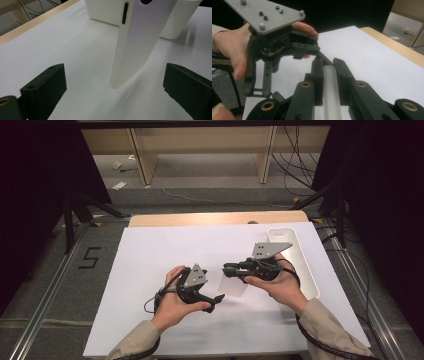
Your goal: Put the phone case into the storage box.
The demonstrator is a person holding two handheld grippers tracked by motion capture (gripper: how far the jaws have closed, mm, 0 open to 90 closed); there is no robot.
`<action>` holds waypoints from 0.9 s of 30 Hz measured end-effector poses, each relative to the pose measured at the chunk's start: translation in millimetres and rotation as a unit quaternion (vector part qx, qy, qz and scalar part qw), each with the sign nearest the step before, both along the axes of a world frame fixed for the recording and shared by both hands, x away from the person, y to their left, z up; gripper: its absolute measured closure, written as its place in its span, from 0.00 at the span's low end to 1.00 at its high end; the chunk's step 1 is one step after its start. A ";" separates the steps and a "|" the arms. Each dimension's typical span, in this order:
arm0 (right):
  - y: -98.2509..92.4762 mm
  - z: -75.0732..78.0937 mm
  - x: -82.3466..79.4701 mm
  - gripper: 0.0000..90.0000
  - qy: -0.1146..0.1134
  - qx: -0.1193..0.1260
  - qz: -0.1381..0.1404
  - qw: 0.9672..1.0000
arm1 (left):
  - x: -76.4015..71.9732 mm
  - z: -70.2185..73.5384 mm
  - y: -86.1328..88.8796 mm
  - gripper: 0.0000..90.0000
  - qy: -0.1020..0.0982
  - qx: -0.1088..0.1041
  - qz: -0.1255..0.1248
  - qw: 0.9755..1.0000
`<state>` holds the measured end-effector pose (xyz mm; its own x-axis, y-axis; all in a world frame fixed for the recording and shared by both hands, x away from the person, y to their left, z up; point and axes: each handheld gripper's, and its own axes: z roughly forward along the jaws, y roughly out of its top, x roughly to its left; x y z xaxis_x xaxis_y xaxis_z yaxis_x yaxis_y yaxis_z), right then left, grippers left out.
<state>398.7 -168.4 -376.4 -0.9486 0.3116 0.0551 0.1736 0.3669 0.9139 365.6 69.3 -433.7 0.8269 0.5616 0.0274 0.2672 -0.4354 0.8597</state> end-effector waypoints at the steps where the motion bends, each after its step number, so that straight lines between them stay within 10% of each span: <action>1: 0.2 0.5 -0.1 0.89 -0.001 -0.003 0.006 1.000 | -0.3 -0.2 -0.4 0.05 0.001 0.000 -0.001 1.000; 27: 4.0 10.5 -6.3 0.89 -0.001 -0.014 0.057 0.998 | 1.6 -15.6 -5.8 0.18 0.015 0.021 -0.030 0.999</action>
